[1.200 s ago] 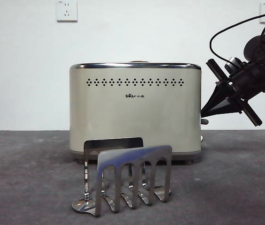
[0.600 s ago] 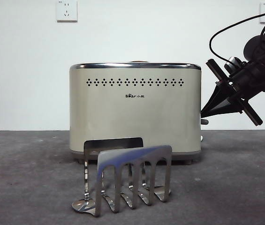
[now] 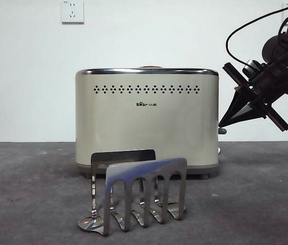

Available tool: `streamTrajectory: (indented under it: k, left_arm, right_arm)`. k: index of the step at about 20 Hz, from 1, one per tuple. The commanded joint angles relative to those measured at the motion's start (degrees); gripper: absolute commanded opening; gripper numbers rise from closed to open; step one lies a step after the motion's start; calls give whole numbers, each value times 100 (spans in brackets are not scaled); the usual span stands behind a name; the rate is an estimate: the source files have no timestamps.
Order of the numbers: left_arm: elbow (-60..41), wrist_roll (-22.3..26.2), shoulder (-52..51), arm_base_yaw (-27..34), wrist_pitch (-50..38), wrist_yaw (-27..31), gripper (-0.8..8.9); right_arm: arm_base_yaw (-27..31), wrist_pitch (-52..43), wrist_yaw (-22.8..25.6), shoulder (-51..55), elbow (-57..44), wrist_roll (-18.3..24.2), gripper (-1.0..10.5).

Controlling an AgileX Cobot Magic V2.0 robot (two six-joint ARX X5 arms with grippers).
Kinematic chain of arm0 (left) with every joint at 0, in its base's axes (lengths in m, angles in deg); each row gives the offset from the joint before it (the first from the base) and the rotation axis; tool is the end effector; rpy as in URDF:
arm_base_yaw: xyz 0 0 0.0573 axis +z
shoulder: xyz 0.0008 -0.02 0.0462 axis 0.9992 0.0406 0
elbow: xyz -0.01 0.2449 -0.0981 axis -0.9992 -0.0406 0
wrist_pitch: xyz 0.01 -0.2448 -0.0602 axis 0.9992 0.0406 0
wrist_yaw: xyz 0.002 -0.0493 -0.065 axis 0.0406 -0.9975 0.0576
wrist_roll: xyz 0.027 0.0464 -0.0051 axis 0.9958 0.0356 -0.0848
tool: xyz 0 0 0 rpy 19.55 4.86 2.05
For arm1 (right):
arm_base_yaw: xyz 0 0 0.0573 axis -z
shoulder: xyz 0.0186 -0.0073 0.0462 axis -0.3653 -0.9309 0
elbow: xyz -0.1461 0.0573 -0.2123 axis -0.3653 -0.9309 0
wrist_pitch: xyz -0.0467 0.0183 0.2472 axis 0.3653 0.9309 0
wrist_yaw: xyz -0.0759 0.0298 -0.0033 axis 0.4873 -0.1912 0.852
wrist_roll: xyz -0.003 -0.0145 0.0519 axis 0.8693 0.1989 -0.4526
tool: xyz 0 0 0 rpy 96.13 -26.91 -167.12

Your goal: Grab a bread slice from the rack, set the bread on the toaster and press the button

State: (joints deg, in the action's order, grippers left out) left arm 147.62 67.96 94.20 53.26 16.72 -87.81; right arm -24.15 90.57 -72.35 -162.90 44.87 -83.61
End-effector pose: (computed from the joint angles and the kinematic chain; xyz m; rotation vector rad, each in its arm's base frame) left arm 0.1614 -0.1123 0.4420 0.2555 0.8492 -0.6115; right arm 0.3923 0.0381 0.2032 0.6188 1.1191 0.5593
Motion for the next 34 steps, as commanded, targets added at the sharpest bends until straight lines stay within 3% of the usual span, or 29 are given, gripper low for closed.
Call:
streamTrajectory:
  k: [1,11,14,19,21,26,34]
  left_arm:
    - [-33,96,-15,57,-9,-7,-5]
    - [-33,243,-15,66,-11,-7,-5]
    - [-33,240,-15,66,-11,-20,-4]
    - [-33,240,-15,66,-11,-26,-4]
    - [-33,240,-15,66,-11,-26,-4]
    - [-33,240,-15,66,-11,-28,-4]
    - [-33,240,-15,66,-11,-28,-4]
  right_arm:
    - [-35,90,35,140,83,59,-7]
    - [-70,1088,149,1471,907,72,-7]
    - [-79,1523,625,2227,1095,170,-7]
    - [-393,2310,2588,3543,1440,671,-5]
    - [-562,2566,2922,3952,1602,671,-3]
    - [-743,2844,3005,4513,1746,647,-1]
    - [-739,3589,3338,4385,1746,540,0]
